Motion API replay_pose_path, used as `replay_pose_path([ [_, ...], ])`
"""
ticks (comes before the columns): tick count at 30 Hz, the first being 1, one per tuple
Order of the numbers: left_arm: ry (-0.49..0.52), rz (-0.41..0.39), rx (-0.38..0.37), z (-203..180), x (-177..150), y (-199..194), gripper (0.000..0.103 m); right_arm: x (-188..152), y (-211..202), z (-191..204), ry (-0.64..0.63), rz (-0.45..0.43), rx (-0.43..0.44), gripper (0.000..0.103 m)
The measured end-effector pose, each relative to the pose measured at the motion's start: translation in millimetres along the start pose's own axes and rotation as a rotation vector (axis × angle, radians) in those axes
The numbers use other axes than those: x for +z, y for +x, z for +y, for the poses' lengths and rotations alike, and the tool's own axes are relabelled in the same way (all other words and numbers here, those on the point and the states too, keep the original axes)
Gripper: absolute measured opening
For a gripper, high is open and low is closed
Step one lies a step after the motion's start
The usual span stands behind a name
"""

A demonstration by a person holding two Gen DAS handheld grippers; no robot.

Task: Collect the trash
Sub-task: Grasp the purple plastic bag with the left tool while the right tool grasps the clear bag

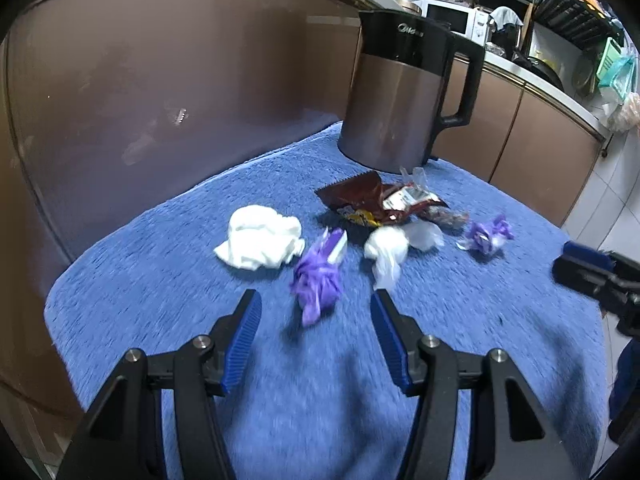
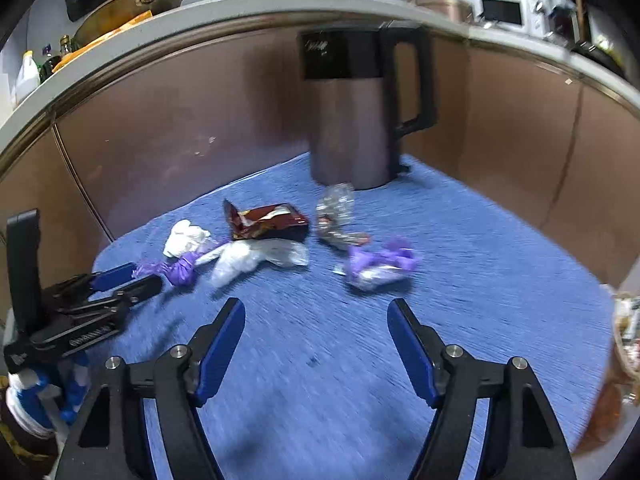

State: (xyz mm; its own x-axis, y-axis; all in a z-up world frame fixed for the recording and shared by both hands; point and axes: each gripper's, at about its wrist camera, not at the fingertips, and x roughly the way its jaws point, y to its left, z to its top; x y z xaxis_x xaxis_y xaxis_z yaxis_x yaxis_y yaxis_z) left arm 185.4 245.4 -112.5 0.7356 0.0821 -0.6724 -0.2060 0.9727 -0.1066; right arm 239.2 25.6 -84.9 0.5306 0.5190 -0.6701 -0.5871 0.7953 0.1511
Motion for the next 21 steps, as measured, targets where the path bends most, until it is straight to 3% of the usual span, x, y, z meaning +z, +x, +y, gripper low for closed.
replay_pose_path([
  [5,0.005,0.0,0.018,0,10,19,0.054,16,49,8,0.021,0.048,0.113,0.07],
  [12,-0.005,0.046,-0.016,5,10,37,0.035,29,97,27,0.094,0.12,0.236,0.056],
  [18,-0.009,0.063,-0.042,5,8,41,0.029,34,126,29,0.163,0.176,0.26,0.048],
  [21,-0.007,0.066,-0.052,5,7,42,0.028,35,135,26,0.192,0.19,0.265,0.038],
])
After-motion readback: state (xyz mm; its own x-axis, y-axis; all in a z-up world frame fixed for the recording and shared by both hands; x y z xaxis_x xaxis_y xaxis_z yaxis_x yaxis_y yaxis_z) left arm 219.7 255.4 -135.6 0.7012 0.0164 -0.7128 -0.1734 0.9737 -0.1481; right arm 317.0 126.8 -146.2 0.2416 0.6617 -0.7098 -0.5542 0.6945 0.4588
